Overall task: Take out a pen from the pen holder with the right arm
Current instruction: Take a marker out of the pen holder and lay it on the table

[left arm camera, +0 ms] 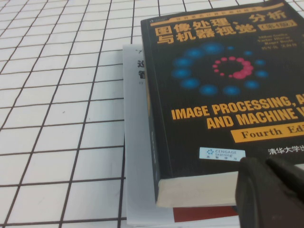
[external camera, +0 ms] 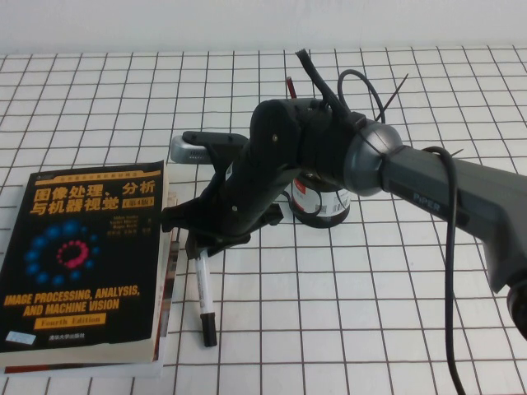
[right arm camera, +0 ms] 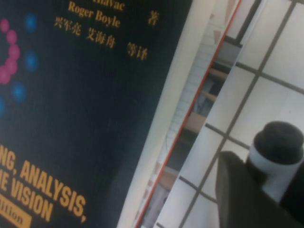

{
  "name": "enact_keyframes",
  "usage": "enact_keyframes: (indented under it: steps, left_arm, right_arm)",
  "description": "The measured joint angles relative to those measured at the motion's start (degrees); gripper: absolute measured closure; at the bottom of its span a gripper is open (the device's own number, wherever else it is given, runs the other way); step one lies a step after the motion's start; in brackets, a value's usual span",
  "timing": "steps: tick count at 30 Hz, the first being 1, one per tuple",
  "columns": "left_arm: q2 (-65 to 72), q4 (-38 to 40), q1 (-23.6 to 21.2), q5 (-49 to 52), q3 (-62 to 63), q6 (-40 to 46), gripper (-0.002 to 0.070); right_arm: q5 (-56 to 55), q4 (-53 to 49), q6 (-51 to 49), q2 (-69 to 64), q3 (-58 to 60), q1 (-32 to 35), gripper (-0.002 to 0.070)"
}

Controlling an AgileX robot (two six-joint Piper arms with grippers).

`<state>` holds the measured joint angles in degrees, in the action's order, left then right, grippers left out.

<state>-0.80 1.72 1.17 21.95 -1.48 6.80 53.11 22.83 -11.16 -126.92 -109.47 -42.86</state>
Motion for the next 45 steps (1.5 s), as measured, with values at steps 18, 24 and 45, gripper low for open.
enact_keyframes:
  steps: [18, 24, 45]
  left_arm:
    - [0.00, 0.00, 0.00, 0.00, 0.00, 0.00, 0.0679]
    - [0.00, 0.00, 0.00, 0.00, 0.00, 0.00, 0.0679]
    - [0.00, 0.00, 0.00, 0.00, 0.00, 0.00, 0.0679]
  right_arm:
    - [-0.46, -6.24, -0.79, 3.18, 0.00, -0.54, 0.0421]
    - [0.66, -14.63, -0.79, 15.40, 5.19, -3.58, 0.0592]
    - [5.36, -23.45, -0.79, 60.12, 48.60, -4.41, 0.0690]
